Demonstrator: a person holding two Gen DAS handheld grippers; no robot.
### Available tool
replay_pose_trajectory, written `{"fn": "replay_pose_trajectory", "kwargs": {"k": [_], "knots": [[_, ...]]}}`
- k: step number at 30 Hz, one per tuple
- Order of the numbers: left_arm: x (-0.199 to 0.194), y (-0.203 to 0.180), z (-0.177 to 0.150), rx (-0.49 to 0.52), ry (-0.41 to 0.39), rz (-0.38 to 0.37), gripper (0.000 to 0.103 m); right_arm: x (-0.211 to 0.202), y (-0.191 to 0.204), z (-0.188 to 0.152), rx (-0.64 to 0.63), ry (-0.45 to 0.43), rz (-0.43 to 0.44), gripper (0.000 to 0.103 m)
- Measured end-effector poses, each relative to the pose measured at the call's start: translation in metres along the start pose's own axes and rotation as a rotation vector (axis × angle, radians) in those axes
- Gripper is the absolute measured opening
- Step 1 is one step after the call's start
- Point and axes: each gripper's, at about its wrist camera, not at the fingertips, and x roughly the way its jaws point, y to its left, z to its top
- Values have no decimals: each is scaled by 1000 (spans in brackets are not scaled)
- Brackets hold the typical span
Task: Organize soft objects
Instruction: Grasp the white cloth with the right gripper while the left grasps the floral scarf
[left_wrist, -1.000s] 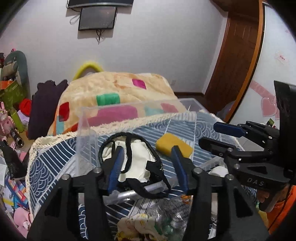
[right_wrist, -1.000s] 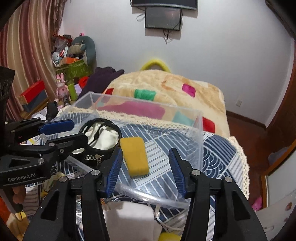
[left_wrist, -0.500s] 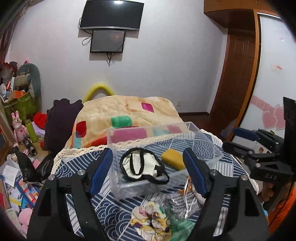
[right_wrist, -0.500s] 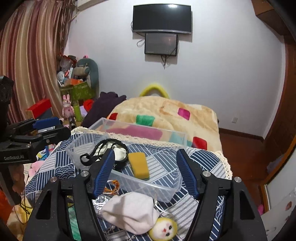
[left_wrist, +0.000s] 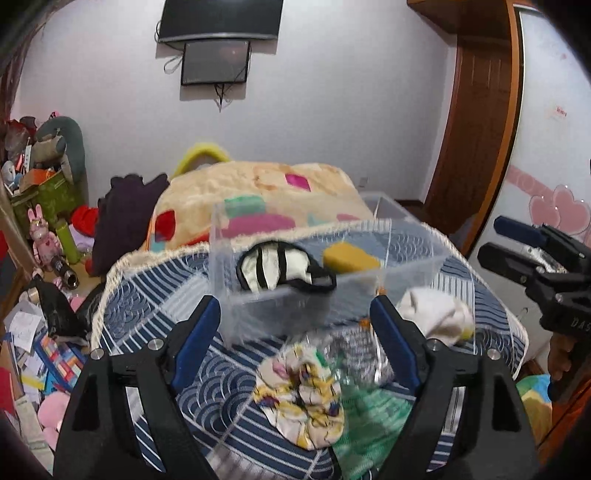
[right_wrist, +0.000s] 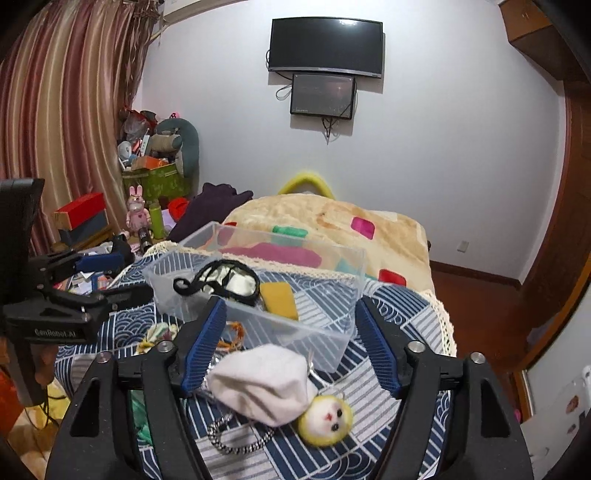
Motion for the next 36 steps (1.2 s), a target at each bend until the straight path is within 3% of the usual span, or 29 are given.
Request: {"fn": "replay_pose_trajectory", "kwargs": {"k": [8,14,21,31,33,36], "knots": [[13,-9,-34,-20,57,-13,82,12,10,-27,6,69,33,73],[16,-4,-50,-55,78,-14,63,25,14,-46,32,136,61,73],[15,3,-60,-88,88,-25,61,33,15,-57,52,175,74,73],[36,14,-79,-126,169,-4,60,31,16,-58,51,163,73,73],[39,16,-84,-130,178,-6,56,32,17,-58,46,154,72,71],[39,12,-85,-110,168,-5,46,33,17,-60,44,164,79,50]]}}
